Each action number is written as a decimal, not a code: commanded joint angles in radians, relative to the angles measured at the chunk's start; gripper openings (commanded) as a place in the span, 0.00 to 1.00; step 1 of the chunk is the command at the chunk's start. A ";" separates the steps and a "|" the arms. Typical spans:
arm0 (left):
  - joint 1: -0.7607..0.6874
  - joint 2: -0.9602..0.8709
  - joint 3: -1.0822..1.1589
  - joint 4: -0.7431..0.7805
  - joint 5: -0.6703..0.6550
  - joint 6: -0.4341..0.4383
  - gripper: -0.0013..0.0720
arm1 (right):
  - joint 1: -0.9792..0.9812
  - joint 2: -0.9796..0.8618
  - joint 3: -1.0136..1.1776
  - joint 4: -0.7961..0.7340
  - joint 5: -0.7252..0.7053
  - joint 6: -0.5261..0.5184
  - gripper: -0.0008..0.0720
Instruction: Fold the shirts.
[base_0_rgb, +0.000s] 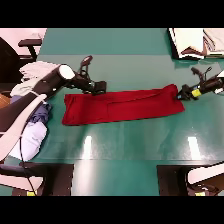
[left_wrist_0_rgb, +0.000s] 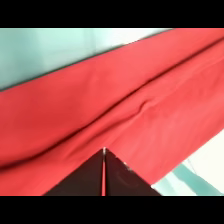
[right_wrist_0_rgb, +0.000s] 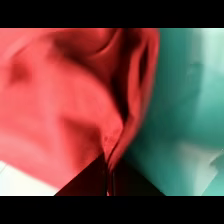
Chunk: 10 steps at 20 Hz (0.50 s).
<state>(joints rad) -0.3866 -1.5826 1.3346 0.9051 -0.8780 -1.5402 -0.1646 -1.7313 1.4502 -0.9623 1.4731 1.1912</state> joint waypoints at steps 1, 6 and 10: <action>-0.077 -0.112 0.077 -0.026 0.039 -0.008 0.05 | 0.051 0.107 0.082 0.074 0.042 0.027 0.03; -0.161 -0.290 0.264 -0.024 -0.010 -0.008 0.05 | 0.170 0.252 0.191 0.294 0.020 0.037 0.03; -0.171 -0.337 0.302 0.016 -0.056 -0.008 0.05 | 0.292 0.281 0.285 0.298 0.018 0.062 0.03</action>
<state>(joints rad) -0.5434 -1.8771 1.5982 0.8875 -0.9012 -1.5482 0.0498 -1.4807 1.6730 -0.7048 1.4979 1.2331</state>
